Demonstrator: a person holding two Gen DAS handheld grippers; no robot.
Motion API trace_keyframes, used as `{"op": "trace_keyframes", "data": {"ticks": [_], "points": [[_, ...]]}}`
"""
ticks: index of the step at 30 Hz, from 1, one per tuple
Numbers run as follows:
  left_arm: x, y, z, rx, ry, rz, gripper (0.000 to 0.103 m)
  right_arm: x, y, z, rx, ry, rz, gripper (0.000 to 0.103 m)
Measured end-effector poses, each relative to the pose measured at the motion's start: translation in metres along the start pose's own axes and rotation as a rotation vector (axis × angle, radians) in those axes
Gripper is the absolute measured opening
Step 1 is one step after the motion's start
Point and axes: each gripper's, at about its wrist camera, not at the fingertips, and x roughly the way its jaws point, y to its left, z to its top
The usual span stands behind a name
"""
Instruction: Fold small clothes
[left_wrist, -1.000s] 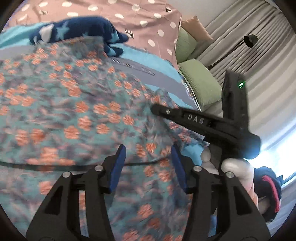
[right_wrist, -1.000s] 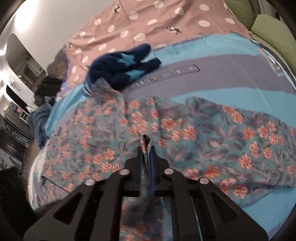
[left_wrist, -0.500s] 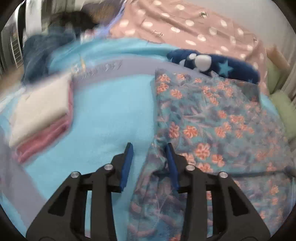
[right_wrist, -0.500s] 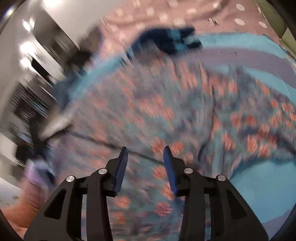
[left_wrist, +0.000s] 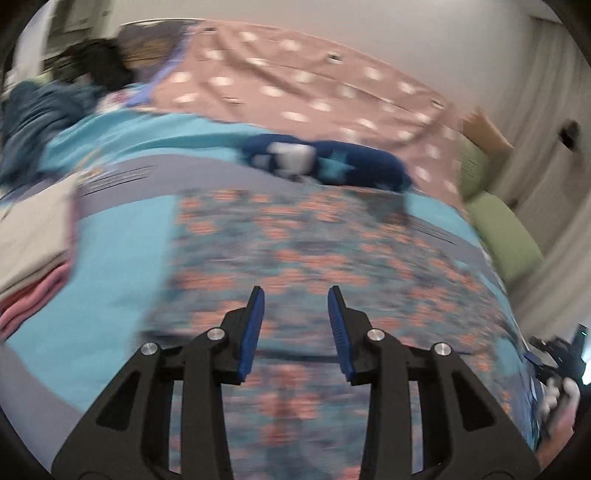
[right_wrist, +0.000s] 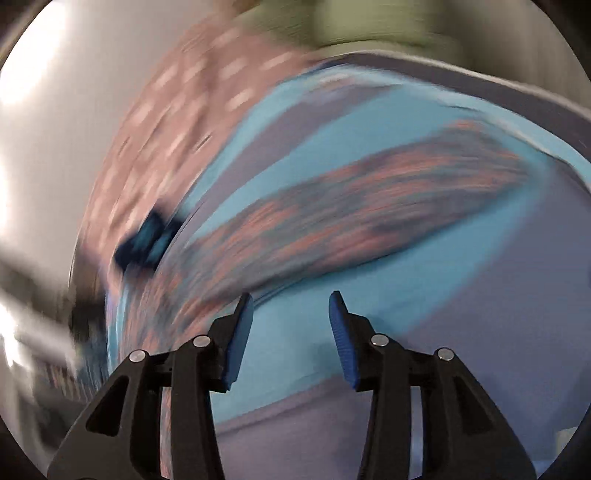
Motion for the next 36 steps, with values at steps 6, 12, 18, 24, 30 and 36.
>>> {"op": "trace_keyframes", "data": {"ticks": [6, 12, 18, 24, 30, 36], "points": [[0.049, -0.048, -0.009, 0.030, 0.118, -0.074, 0.035, 0.001, -0.097, 0.032, 0.323, -0.039, 0.004, 0.046], [0.082, -0.066, -0.025, 0.066, 0.189, -0.053, 0.038, 0.019, -0.122, 0.051, 0.391, -0.135, 0.071, 0.045], [0.092, -0.057, -0.027, 0.038, 0.205, -0.125, 0.049, 0.043, -0.130, 0.070, 0.499, -0.140, 0.127, 0.008], [0.093, -0.077, -0.032, 0.155, 0.201, -0.119, 0.075, 0.040, -0.049, 0.069, 0.330, -0.120, 0.310, 0.007], [0.097, -0.096, -0.038, 0.272, 0.201, -0.022, 0.077, 0.049, 0.129, 0.013, -0.082, 0.072, 0.568, 0.007], [0.092, -0.086, -0.035, 0.220, 0.196, -0.070, 0.077, 0.079, 0.250, -0.104, -0.439, 0.319, 0.632, 0.007]]}}
